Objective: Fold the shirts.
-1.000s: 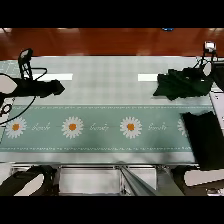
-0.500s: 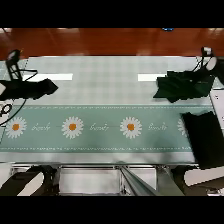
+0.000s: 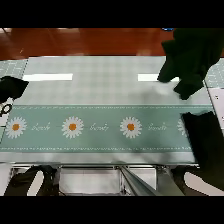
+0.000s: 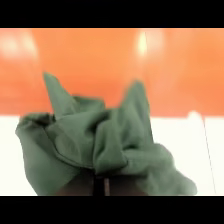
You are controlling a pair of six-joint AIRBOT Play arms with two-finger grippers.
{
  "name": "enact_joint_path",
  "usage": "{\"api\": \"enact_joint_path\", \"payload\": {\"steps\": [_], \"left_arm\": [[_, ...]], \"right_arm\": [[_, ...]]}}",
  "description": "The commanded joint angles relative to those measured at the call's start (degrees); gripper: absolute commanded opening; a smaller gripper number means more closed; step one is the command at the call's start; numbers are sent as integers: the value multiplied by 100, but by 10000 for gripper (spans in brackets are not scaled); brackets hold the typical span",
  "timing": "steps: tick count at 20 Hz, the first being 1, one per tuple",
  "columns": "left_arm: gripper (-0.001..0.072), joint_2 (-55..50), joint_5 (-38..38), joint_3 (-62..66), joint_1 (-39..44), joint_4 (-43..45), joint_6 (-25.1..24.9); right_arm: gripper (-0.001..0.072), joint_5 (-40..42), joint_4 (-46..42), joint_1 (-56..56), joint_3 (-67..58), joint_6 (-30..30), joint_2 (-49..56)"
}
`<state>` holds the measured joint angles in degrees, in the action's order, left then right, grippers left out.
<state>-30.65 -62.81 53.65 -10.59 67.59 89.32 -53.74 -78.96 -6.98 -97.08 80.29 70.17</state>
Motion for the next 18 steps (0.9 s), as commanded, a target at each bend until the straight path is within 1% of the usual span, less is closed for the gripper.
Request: {"api": "enact_joint_path", "payload": {"steps": [1,3,6,7,9,11,13,15,18], "left_arm": [[505,654,-658,-2,-33,-79,-15],[505,741,-868,-2,-33,-81,-15],[505,743,-907,-2,-33,-76,-20],[505,739,-905,-2,-35,-74,-136],[504,704,-857,-116,-35,116,-667],[505,678,-861,-310,-35,234,-592],[505,686,-837,-527,-35,-13,-568],[505,682,-782,-732,-35,-120,-568],[505,680,-529,-1071,-35,-120,-570]], "right_arm": [[22,-26,37,603,-619,-127,-610],[22,-170,33,1174,-968,-125,-708],[22,-361,-146,2232,-1117,-66,-723],[22,-527,-260,2614,-1117,22,-697],[22,-848,-310,3298,-1106,103,-549],[22,-1213,-271,3893,-1104,164,-245],[22,-1543,-125,4341,-975,186,190],[22,-1578,323,4614,-577,258,693],[23,-920,1427,4927,-33,306,1613]]}}
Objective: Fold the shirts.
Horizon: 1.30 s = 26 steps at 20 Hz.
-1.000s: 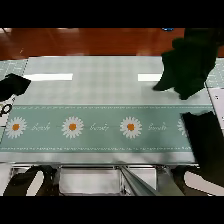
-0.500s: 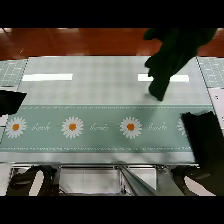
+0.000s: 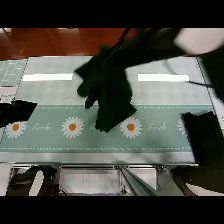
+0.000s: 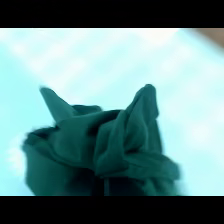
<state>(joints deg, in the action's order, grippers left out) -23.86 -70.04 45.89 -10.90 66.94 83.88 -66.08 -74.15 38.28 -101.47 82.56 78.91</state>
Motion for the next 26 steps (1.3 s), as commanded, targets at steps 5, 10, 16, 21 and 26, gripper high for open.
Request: {"api": "enact_joint_path", "payload": {"steps": [5,10,16,21,26], "left_arm": [[505,0,251,-1040,-4,-522,17],[504,-11,354,-1613,-17,-321,28],[504,-374,214,-1832,-22,564,614],[505,-1294,1064,-2177,-13,-55,-140],[505,-2387,2017,-2177,-2,-1078,-1097]], "right_arm": [[31,1056,2142,695,422,79,2065],[414,212,1943,-323,208,111,1858],[408,-708,1141,-3687,1596,9,-98],[408,-273,2896,-5549,4937,-1252,-1298],[408,-247,3283,-5740,6059,-1585,-1449]]}}
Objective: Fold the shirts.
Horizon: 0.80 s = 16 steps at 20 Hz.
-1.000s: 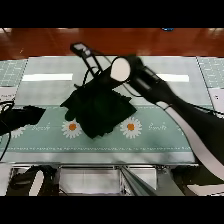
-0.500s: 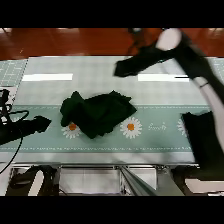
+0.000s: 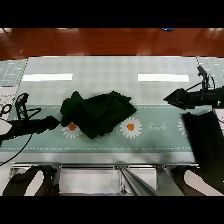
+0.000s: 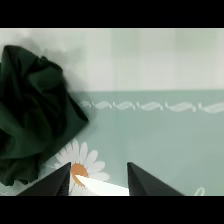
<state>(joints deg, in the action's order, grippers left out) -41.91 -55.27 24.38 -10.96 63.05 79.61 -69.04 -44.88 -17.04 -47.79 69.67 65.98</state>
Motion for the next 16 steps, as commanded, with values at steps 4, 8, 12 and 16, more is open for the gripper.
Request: {"api": "enact_joint_path", "payload": {"steps": [4,8,12,16], "left_arm": [[505,-1349,691,-20,4,-1126,-1224],[170,-1679,680,2,4,-1128,-1274],[15,-1683,627,111,4,-1255,-1300],[15,-1683,503,317,4,-1257,-1296]], "right_arm": [[408,337,208,402,728,-199,-52],[408,807,452,1014,726,13,551],[408,1025,763,1545,566,9,1239],[407,1182,828,1917,11,0,1845]]}}
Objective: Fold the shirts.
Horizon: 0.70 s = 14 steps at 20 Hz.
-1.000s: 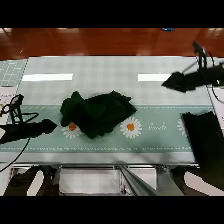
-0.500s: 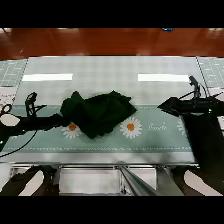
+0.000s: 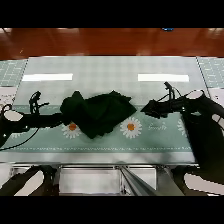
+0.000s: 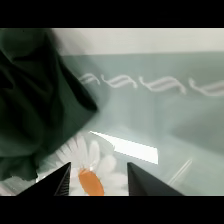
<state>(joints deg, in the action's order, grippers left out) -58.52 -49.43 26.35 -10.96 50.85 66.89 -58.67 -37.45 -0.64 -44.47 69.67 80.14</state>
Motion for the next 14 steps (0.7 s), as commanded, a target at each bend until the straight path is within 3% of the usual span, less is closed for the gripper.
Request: {"api": "enact_joint_path", "payload": {"steps": [1,10,11,13,14], "left_arm": [[15,-22,-107,138,4,-39,-24],[15,-22,-114,136,4,-315,-22],[16,-22,-114,136,4,-341,-22],[15,-20,-116,138,2,-422,-22],[16,-9,-146,170,0,-461,-26]], "right_arm": [[407,107,87,348,-474,-15,590],[389,-243,92,870,-1512,11,1652],[301,-225,85,896,-1517,9,1661],[20,-306,118,887,-1523,-197,1646],[24,-393,103,846,-1556,-225,1622]]}}
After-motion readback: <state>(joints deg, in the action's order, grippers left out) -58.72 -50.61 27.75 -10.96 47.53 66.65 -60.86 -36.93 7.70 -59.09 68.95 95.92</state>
